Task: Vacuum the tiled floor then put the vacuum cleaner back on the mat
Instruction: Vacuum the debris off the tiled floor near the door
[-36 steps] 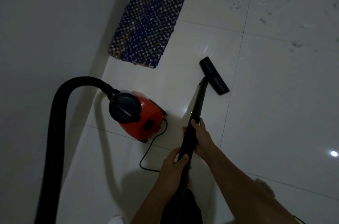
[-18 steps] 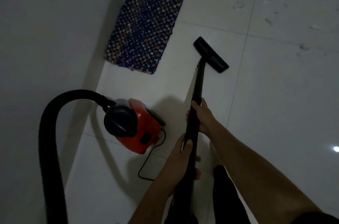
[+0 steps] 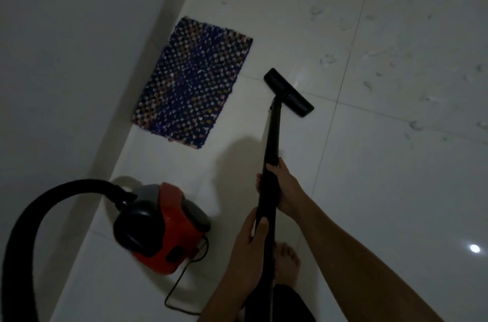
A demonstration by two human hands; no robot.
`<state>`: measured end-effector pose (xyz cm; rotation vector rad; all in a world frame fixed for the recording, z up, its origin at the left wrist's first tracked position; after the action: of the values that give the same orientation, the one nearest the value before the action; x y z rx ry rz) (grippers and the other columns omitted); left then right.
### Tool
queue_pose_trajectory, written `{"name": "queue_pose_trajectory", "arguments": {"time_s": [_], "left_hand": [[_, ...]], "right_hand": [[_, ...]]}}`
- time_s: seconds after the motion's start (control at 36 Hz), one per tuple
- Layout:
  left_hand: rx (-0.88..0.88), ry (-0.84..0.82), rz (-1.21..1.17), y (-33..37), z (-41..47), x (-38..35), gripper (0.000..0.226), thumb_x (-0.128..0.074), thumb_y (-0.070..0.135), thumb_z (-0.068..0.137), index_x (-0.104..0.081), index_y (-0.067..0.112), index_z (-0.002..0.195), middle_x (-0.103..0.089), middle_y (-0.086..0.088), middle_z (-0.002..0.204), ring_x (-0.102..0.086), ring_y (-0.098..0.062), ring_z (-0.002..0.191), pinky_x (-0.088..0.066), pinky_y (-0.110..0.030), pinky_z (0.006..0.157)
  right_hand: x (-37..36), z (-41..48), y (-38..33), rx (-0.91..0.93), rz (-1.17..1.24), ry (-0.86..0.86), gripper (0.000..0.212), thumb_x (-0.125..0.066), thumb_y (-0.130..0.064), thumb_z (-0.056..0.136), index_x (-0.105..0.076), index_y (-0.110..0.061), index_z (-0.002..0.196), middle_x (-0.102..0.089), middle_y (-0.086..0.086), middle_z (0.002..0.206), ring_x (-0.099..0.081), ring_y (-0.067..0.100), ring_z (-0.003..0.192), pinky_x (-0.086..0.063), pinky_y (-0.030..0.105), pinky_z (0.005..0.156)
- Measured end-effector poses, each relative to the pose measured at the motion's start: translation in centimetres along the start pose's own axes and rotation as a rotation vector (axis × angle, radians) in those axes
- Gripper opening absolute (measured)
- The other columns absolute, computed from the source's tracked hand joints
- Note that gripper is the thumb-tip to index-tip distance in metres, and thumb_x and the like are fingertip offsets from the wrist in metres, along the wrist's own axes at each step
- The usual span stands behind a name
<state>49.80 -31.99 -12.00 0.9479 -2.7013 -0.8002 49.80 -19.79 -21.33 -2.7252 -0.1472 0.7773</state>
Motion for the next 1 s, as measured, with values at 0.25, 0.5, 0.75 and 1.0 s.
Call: {"name": "queue_pose_trajectory", "arguments": {"time_s": [0.25,0.5,0.75,1.0], "left_hand": [[0.008,-0.059,0.015,6.4,4.2,-1.6,0.039,-0.035,0.034,0.1,-0.039,0.027,0.138,-0.061,-0.005,0.074,-0.057,-0.011,0.046,-0.047,-0.022,0.046],[0.076,-0.127,-0.093,14.1,9.9,-0.9,0.043,-0.034,0.037,0.1,-0.031,0.029,0.142,-0.063,-0.006,0.076,-0.056,-0.015,0.041,-0.049,-0.024,0.043],[0.086,-0.101,-0.136,19.5,13.4,-0.9,0.043,-0.035,0.044,0.098,-0.03,0.038,0.14,-0.064,-0.01,0.094,-0.058,-0.021,0.061,-0.054,-0.035,0.064],[0.069,0.071,-0.27,22.9,16.3,1.6,0.046,-0.038,0.039,0.099,-0.032,0.031,0.143,-0.048,-0.02,0.139,-0.058,-0.042,0.108,-0.051,-0.048,0.086]], "right_hand": [[-1.5,3.3,-6.5,0.056,-0.083,0.143,0.023,-0.042,-0.013,0.1,-0.043,-0.022,0.121,-0.047,0.009,0.066,-0.047,0.018,0.047,-0.046,0.025,0.043],[-6.5,9.1,-14.0,0.047,-0.259,0.186,0.013,-0.039,-0.009,0.1,-0.042,-0.016,0.111,-0.042,0.01,0.065,-0.042,0.02,0.048,-0.043,0.025,0.039],[-11.9,13.9,-20.2,-0.013,-0.479,0.154,0.018,-0.038,-0.009,0.1,-0.037,-0.018,0.116,-0.042,0.011,0.065,-0.041,0.022,0.05,-0.043,0.026,0.039],[-17.0,19.5,-21.1,-0.105,-0.656,0.086,0.045,-0.04,-0.009,0.099,-0.03,-0.027,0.139,-0.044,0.01,0.068,-0.045,0.021,0.052,-0.046,0.028,0.043]]}}
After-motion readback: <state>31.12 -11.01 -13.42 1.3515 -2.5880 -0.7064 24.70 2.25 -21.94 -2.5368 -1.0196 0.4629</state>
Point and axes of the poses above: each hand's wrist, its own z-axis towards the middle knuckle, its own x-axis out of the back of the hand, y = z × x, the point moved 5 cm from there along z, towards the middle knuckle
